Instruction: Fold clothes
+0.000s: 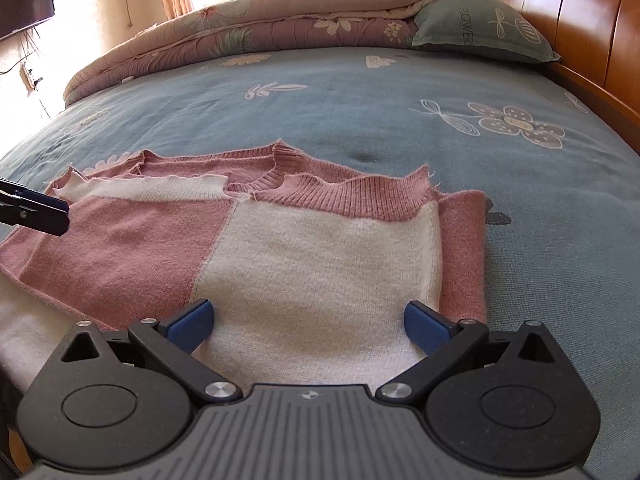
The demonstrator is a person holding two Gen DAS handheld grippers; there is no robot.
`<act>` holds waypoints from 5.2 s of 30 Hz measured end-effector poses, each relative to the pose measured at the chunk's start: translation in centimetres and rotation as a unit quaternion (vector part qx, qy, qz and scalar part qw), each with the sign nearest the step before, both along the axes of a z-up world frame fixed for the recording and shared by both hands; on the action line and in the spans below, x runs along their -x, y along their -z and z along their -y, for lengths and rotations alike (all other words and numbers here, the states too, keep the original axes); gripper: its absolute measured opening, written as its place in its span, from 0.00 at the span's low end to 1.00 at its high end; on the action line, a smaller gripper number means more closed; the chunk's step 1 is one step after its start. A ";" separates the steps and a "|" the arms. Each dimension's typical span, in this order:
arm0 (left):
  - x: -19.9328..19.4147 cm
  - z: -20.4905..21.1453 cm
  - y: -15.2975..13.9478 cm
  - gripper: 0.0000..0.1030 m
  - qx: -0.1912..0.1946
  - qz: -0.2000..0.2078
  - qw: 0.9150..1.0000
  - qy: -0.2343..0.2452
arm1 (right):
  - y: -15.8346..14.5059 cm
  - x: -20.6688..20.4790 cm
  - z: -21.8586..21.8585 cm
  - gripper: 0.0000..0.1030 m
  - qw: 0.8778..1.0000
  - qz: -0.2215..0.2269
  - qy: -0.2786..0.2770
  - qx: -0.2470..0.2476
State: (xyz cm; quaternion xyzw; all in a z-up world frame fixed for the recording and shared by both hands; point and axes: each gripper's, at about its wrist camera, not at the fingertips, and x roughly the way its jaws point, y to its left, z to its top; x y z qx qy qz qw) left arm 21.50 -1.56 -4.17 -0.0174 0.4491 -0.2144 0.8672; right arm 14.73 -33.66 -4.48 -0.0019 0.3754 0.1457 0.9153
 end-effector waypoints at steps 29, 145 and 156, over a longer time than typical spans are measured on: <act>-2.8 2.7 0.5 0.80 0.000 0.033 0.999 -0.021 | 0.1 -3.9 1.0 1.00 0.998 0.031 0.058 -0.016; -2.4 -0.6 -3.6 0.89 0.106 -0.027 0.991 -0.078 | 0.9 1.6 -2.6 1.00 0.999 0.004 -0.046 -0.019; 0.7 2.1 -3.0 0.89 0.081 -0.036 0.995 -0.050 | 0.1 1.8 -2.7 1.00 0.999 -0.024 -0.023 -0.018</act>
